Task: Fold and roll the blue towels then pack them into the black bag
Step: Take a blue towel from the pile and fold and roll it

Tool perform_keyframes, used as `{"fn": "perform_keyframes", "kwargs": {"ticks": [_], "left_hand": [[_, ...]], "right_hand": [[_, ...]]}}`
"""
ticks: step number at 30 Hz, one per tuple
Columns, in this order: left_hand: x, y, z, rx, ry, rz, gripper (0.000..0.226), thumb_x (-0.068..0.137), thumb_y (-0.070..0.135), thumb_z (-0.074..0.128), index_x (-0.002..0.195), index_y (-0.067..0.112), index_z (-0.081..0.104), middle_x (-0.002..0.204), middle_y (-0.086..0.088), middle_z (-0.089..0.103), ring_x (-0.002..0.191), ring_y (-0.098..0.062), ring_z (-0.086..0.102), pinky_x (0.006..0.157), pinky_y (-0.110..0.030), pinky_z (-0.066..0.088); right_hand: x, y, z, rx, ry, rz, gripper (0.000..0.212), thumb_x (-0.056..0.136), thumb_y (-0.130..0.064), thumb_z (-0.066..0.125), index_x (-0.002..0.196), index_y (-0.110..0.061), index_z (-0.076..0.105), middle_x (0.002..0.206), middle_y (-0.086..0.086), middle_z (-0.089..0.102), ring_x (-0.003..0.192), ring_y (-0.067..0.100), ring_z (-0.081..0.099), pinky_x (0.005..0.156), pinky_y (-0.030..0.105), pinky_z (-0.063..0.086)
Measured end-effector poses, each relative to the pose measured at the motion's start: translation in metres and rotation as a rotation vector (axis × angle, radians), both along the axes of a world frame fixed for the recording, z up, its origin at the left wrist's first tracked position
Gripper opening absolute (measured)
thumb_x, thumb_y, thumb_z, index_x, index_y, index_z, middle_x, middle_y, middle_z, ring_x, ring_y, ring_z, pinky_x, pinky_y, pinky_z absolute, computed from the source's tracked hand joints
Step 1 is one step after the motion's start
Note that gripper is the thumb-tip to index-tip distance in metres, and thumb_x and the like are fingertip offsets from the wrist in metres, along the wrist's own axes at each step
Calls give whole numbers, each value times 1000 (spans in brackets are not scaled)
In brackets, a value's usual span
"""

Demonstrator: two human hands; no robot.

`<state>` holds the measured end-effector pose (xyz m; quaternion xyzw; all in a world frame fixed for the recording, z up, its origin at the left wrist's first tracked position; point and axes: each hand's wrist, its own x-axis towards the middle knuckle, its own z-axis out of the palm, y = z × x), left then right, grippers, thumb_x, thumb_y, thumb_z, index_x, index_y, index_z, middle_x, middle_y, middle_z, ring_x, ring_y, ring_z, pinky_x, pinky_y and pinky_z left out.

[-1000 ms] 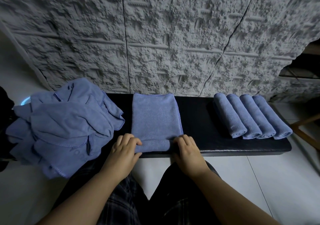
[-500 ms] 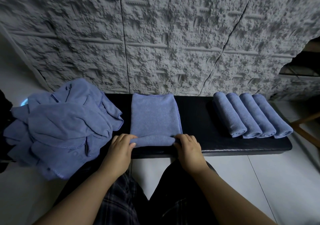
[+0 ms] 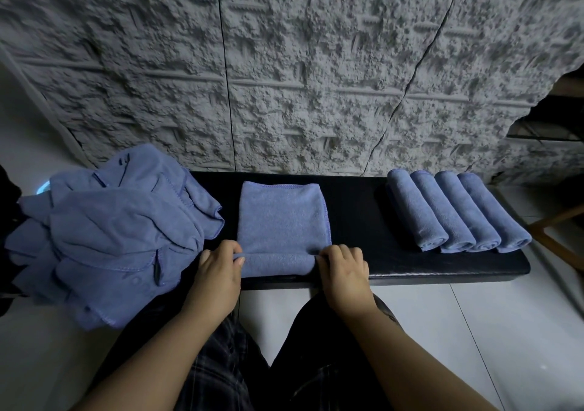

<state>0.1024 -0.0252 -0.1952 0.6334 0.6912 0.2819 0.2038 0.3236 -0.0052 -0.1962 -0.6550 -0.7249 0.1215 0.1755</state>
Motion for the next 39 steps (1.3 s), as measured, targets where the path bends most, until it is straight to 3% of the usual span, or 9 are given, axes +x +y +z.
{"fn": "perform_keyframes", "kwargs": {"ticks": [4, 8, 12, 14, 16, 24, 31, 37, 39], "left_hand": [[-2, 6, 0, 106, 41, 23, 16, 80, 0, 65, 86, 8, 52, 91, -2, 40, 86, -21, 37, 74, -32, 33], [-5, 6, -2, 136, 37, -78, 25, 77, -12, 59, 76, 12, 62, 89, 6, 46, 83, -18, 39, 71, -24, 34], [-6, 1, -6, 151, 34, -113, 19, 79, 0, 53, 86, 13, 65, 94, 9, 44, 85, -16, 40, 74, -30, 40], [-7, 0, -7, 145, 28, -129, 12, 81, 9, 61, 90, 16, 64, 95, 11, 42, 86, -13, 39, 76, -28, 37], [-8, 0, -8, 126, 39, -141, 20, 76, 14, 73, 93, 19, 63, 96, 12, 41, 86, -14, 41, 76, -27, 38], [-11, 3, -12, 117, 61, -175, 41, 69, 10, 79, 101, 24, 57, 103, 14, 40, 90, -10, 39, 80, -27, 37], [-11, 8, -14, 136, 47, -169, 43, 72, 1, 75, 106, 20, 57, 110, 6, 55, 90, -14, 46, 80, -29, 41], [-10, 9, -13, 87, 18, -139, 32, 82, 5, 67, 113, 12, 60, 113, 1, 53, 95, -15, 44, 87, -30, 38], [-11, 7, -14, 70, 22, -140, 32, 84, 6, 65, 115, 11, 58, 114, -1, 48, 99, -16, 41, 90, -31, 36]], "right_hand": [[1, 1, -3, 199, 18, 28, 13, 85, -21, 39, 84, -20, 52, 85, -1, 51, 76, 15, 33, 64, 30, 30], [1, 1, -3, 212, 106, 150, 25, 73, 3, 44, 86, -14, 56, 85, 1, 53, 74, 13, 35, 68, 22, 32], [2, 0, -2, 174, 148, 179, 25, 76, -14, 37, 87, -9, 58, 90, 2, 55, 79, 13, 36, 74, 21, 34], [2, -2, -1, 135, 136, 183, 25, 75, -22, 40, 89, -10, 57, 93, 1, 54, 83, 14, 40, 76, 19, 36], [1, -3, -1, 108, 115, 182, 27, 72, -27, 46, 92, -11, 56, 96, 0, 54, 85, 17, 44, 77, 21, 37], [5, 2, -8, 104, 117, 184, 43, 64, 4, 59, 102, -15, 51, 103, 2, 53, 88, 13, 36, 81, 21, 34], [9, 5, -3, 88, 233, 176, 35, 69, -4, 56, 103, -9, 64, 106, -2, 55, 93, 3, 41, 88, 2, 27], [11, 8, 1, -25, 347, 140, 34, 76, -5, 60, 109, -14, 66, 102, -12, 54, 97, 10, 53, 87, 4, 33], [11, 6, 7, -75, 403, 119, 29, 82, -5, 60, 108, -15, 64, 97, -15, 55, 94, 5, 54, 82, 1, 33]]}}
